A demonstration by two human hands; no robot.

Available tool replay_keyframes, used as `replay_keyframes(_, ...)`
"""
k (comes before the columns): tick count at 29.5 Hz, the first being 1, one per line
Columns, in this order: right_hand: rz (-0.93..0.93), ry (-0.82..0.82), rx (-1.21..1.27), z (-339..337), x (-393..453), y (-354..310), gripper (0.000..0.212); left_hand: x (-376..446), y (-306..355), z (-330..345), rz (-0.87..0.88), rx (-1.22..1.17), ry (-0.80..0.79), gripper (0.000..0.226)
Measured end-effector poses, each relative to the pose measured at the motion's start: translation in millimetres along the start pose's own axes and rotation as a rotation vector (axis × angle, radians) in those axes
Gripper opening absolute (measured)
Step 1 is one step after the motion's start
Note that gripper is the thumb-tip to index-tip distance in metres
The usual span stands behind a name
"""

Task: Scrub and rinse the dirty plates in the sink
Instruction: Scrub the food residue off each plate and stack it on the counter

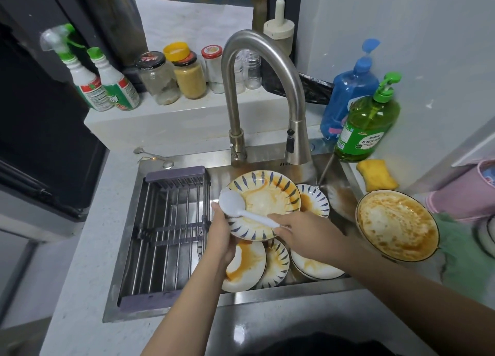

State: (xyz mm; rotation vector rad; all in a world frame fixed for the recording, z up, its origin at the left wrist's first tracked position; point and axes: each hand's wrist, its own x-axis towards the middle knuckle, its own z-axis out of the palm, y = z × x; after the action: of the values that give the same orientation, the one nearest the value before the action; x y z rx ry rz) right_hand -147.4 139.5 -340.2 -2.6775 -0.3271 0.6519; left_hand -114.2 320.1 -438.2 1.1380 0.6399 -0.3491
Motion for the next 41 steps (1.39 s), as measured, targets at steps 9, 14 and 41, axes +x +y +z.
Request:
replay_keyframes(9,-0.022,-0.295,-0.125,-39.7,-17.9,6.5,0.035,-3.2,-2.7,-5.2,-0.039,-0.076,0.072,0.045)
replay_keyframes(14,0.098,-0.086,-0.456,-57.2,-14.6,20.2,0.032,1.3,-3.4,-9.0,0.018,0.027,0.049,0.040)
replay_keyframes(41,-0.051,0.111,-0.495,-7.0,-12.0,9.7,0.039,-15.0,-2.7,-10.8,0.059,0.351,0.018,0.046)
